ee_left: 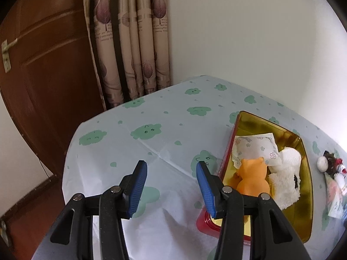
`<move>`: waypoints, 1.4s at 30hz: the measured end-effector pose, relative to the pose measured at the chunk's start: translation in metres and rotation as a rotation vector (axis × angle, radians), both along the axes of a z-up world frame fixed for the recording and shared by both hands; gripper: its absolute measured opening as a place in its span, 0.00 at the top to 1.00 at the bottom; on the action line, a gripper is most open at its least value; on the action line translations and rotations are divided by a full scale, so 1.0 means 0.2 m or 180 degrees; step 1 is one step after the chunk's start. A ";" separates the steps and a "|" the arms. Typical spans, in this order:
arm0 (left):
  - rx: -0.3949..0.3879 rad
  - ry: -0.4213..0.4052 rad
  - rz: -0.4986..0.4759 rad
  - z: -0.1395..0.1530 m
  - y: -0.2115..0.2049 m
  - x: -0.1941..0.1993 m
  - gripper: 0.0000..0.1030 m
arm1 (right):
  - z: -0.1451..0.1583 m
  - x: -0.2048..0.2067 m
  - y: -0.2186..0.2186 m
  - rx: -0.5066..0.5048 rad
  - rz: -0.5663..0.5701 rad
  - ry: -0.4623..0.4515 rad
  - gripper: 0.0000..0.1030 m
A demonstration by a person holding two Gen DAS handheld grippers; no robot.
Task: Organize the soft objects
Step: 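Move the right gripper to the blue fluffy sock and grasp it, then grasp the pink-and-teal wipes packet with the left gripper while the right gripper holds the blue sock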
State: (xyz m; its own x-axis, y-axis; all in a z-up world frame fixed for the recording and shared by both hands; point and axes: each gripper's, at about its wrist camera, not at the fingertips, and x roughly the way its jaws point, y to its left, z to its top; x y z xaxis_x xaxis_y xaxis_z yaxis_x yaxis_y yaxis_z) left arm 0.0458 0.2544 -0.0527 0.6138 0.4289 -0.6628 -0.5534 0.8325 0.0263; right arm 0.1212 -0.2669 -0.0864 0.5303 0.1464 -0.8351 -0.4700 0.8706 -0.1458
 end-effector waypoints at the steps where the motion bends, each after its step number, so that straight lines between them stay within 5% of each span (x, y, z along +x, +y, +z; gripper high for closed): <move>1: 0.0009 -0.0002 -0.0029 0.00 -0.01 0.00 0.53 | -0.01 0.01 0.00 0.0007 0.0010 0.0013 0.15; 7: 0.0020 0.0040 -0.0333 0.01 -0.11 0.03 0.53 | -0.09 0.05 -0.07 0.0311 -0.0127 0.0033 0.19; 12: 0.0018 0.0063 -0.0569 0.05 -0.24 0.07 0.53 | -0.09 0.05 -0.07 0.0482 -0.0249 0.0040 0.50; 18: -0.0060 0.0096 -0.1188 0.11 -0.54 0.15 0.53 | -0.07 0.04 -0.03 0.0434 -0.0421 0.0077 0.66; 27: -0.0275 0.0415 -0.2439 0.06 -1.14 0.30 0.37 | -0.08 -0.01 -0.08 0.0526 -0.0753 0.0135 0.67; 42: -0.0553 0.0888 -0.2767 -0.13 -1.67 0.65 0.37 | -0.10 -0.03 -0.09 0.0590 -0.0773 0.0061 0.63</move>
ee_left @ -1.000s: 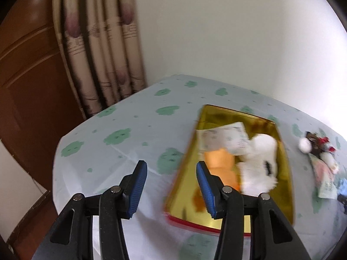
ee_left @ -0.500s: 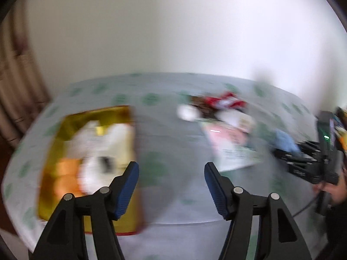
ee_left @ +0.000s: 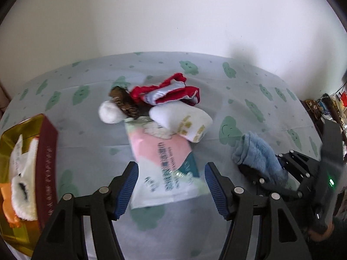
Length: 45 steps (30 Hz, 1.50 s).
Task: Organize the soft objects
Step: 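Grasp the pink-and-teal wipes packet with the left gripper while the right gripper holds the blue sock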
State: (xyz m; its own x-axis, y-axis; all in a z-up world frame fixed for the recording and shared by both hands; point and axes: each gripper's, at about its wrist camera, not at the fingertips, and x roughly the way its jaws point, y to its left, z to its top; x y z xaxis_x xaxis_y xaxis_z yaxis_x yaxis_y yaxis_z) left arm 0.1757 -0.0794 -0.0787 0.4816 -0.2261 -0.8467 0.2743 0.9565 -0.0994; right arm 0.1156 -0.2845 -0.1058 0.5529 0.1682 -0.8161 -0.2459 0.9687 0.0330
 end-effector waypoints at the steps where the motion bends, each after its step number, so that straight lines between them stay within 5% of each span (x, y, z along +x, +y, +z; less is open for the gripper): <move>1: 0.0020 0.0030 0.0043 -0.02 -0.02 0.03 0.37 | 0.00 0.00 0.00 0.0007 0.0000 0.0003 0.63; 16: 0.0343 0.0143 0.0241 -0.27 -0.09 0.19 0.22 | 0.00 0.00 -0.01 0.0041 -0.0008 0.0011 0.63; 21: 0.0228 0.0067 0.0292 -0.27 -0.06 0.19 0.22 | 0.00 0.00 0.00 0.0044 -0.0009 0.0011 0.63; 29: 0.0152 0.0043 0.0321 -0.24 -0.03 0.18 0.40 | -0.01 0.00 -0.01 0.0056 -0.0017 0.0016 0.63; 45: 0.0135 -0.0145 0.0306 -0.07 0.02 0.01 0.43 | -0.01 0.00 -0.01 0.0059 -0.0020 0.0021 0.63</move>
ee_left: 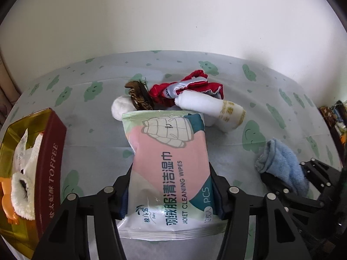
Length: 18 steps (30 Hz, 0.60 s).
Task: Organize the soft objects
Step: 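Grasp the pink-and-teal wipes packet with the left gripper while the right gripper holds the blue sock, then carry the wipes packet over the tin with the left gripper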
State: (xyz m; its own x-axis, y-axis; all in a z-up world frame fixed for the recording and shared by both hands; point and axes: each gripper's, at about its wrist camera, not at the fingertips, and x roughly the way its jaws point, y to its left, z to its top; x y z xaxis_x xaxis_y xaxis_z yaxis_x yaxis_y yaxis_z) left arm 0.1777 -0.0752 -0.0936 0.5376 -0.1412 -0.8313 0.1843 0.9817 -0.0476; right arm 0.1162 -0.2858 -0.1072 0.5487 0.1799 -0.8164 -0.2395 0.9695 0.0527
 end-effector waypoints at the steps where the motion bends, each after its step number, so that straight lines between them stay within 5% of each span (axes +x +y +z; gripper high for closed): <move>1: -0.0006 -0.0008 0.0010 0.01 0.01 -0.01 0.43 | 0.00 0.00 0.00 0.0001 0.0000 0.0000 0.63; 18: 0.0049 -0.0156 0.0246 0.16 0.24 -0.16 0.43 | 0.00 0.00 0.00 0.0002 0.0001 0.0000 0.63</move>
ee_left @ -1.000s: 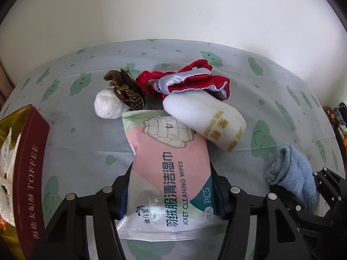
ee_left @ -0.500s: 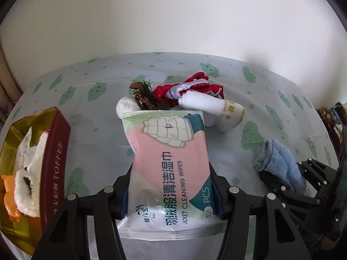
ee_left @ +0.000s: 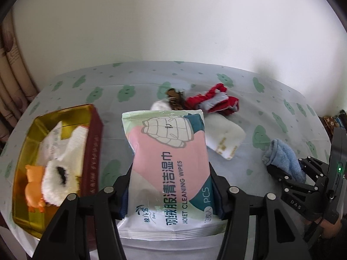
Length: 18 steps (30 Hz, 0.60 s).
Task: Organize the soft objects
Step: 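Carry the wipes packet over the tin with the left gripper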
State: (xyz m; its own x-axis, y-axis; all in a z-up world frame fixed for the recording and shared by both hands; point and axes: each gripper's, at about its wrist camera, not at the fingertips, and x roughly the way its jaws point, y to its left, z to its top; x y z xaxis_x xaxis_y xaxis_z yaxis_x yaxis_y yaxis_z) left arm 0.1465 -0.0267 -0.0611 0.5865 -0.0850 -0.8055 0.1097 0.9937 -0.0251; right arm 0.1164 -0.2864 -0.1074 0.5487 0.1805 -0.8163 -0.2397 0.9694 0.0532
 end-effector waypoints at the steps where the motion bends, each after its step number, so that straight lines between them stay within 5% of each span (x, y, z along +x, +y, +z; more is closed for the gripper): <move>1: -0.0010 0.0004 0.0016 0.00 0.02 0.00 0.43 | 0.00 0.00 0.00 0.0002 0.0000 0.0001 0.63; 18: 0.0205 -0.0176 0.0556 0.17 0.51 -0.02 0.43 | 0.00 0.00 -0.01 0.0001 0.0000 0.0002 0.62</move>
State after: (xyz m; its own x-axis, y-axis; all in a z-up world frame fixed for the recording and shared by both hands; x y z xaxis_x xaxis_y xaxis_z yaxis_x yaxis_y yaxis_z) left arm 0.1428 0.0761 -0.0272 0.6313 0.0726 -0.7721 -0.0651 0.9971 0.0405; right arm 0.1169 -0.2876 -0.1070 0.5481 0.1807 -0.8167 -0.2398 0.9694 0.0536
